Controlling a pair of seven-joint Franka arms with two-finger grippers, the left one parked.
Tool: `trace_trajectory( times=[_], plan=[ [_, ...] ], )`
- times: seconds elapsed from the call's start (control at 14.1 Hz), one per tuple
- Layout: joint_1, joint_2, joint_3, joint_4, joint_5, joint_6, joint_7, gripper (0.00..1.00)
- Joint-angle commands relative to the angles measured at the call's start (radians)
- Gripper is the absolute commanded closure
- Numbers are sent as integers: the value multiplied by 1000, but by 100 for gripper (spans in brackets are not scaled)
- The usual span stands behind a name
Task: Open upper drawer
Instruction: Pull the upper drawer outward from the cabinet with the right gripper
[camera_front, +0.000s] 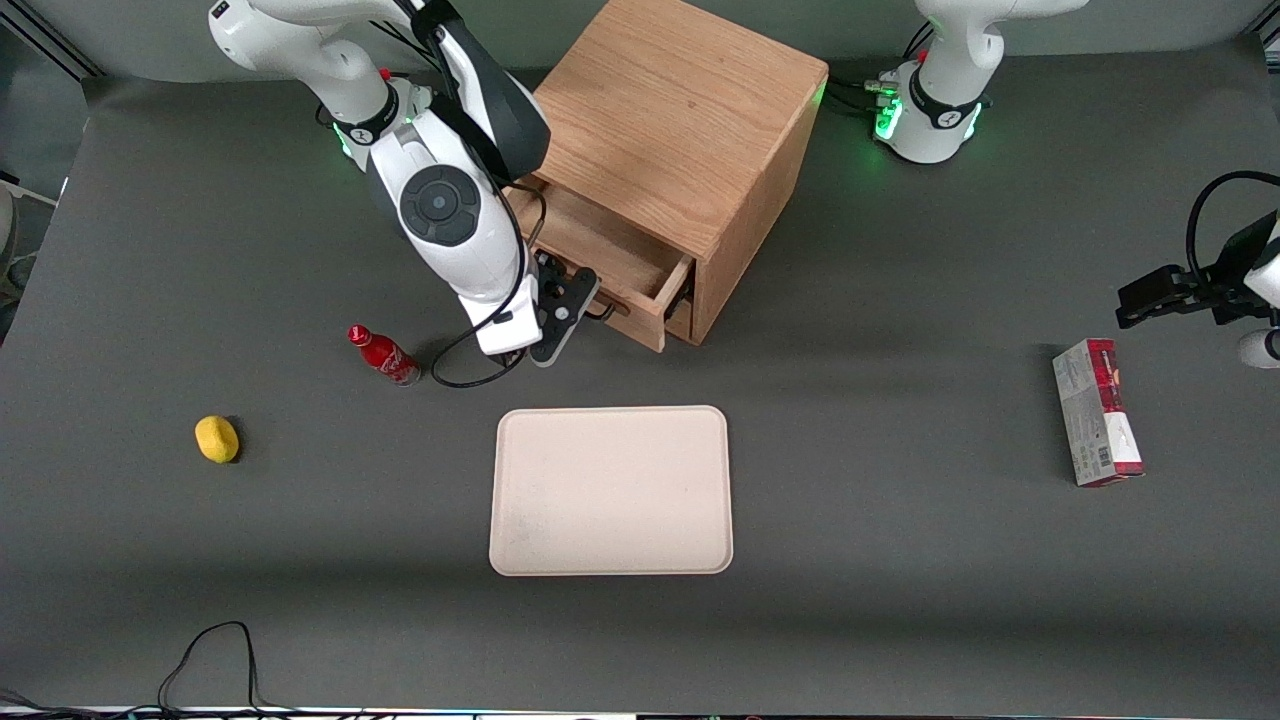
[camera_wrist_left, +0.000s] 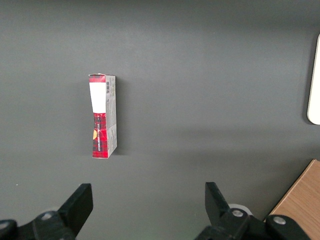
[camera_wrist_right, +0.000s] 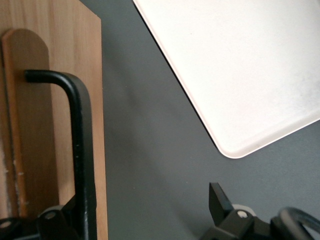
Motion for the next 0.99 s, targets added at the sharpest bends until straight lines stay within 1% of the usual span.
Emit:
trace_trajectory(
  times=[0.0,0.5,0.92],
  plan=[
    [-18,29,1,51,18,-7,-49,0],
    [-88,95,1,132,21,-22,-61,0],
    [-114,135,1,198,21,-47,-63,0]
  ],
)
